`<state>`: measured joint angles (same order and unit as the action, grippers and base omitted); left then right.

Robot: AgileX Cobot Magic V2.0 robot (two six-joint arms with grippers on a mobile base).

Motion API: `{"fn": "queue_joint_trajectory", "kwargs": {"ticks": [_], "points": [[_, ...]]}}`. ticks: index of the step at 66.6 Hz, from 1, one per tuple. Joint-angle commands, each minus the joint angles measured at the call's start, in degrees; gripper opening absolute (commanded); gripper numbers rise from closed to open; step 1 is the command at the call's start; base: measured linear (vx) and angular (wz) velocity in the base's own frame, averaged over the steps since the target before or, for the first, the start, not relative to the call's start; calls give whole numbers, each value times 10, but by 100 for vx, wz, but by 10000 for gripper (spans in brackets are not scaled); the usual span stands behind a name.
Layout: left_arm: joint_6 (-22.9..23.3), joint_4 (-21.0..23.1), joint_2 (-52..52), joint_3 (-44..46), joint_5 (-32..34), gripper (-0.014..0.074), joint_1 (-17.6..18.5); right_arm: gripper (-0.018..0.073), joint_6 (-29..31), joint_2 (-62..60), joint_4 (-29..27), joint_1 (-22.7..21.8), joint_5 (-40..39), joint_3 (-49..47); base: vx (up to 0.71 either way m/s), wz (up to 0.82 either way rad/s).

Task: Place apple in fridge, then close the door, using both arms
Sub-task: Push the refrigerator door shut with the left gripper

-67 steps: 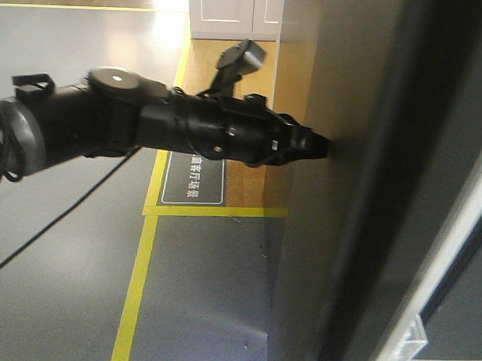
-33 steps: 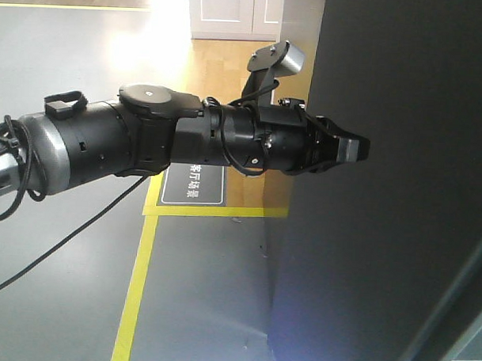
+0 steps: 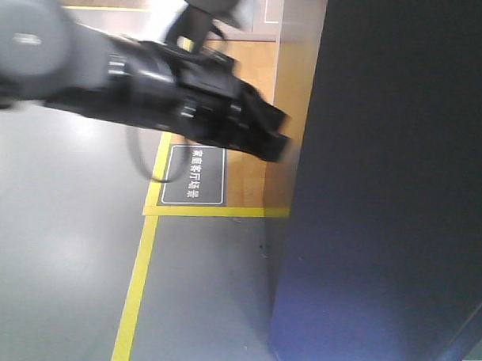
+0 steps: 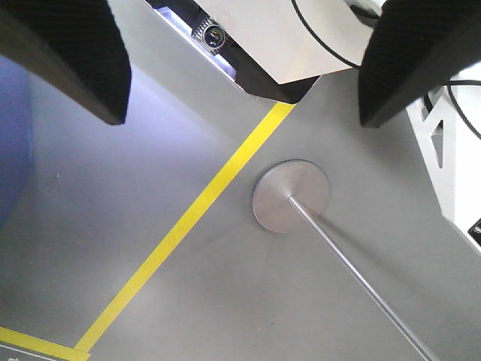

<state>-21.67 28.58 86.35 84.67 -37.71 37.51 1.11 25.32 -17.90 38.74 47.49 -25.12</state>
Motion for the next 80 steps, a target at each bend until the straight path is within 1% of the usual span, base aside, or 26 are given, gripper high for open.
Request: {"fn": "queue_joint_trajectory", "kwargs": {"ticks": [1,4,10,13,16,22,25,31,37,41,52,60,65,70,79,80], "points": [[97,-120,-71,-12,27,-6,1,587,3,3,-7,1,-29,-15,0,0],[133,-166,-101,-38,32,-6,1,587,3,3,-7,1,-29,-15,0,0],[190,-256,-152,-94,32,-6,1,587,3,3,-7,1,-29,-15,0,0],[227,-294,-182,-122,32,-6,1,587,3,3,-7,1,-29,-15,0,0],[263,-341,-212,-154,30,-6,1,587,3,3,-7,1,-30,-15,0,0],[329,-410,-267,-214,14,-6,1,587,3,3,-7,1,-32,-15,0,0],[354,-441,-288,-237,1,-6,1,587,3,3,-7,1,-31,-15,0,0],[389,-478,-336,-281,-32,-6,1,587,3,3,-4,1,-34,-15,0,0],[408,-495,-371,-314,-57,-6,1,587,3,3,10,1,-41,-15,0,0],[414,-498,-402,-332,-67,-6,1,587,3,3,27,1,-47,-15,0,0],[419,-498,-463,-361,-69,-6,1,578,3,3,72,0,-77,-15,0,0],[419,-498,-486,-369,-69,-6,1,539,3,3,107,0,-103,-15,0,0],[419,-498,-488,-369,-70,-6,1,493,0,3,125,0,-115,-15,0,0],[419,-498,-488,-369,-70,-6,1,414,0,3,131,0,-118,-15,0,0],[419,-498,-488,-369,-70,-6,1,211,1,3,131,0,-118,-15,0,0],[419,-498,-488,-369,-70,-6,1,176,1,3,131,0,-118,-15,0,0]]}}
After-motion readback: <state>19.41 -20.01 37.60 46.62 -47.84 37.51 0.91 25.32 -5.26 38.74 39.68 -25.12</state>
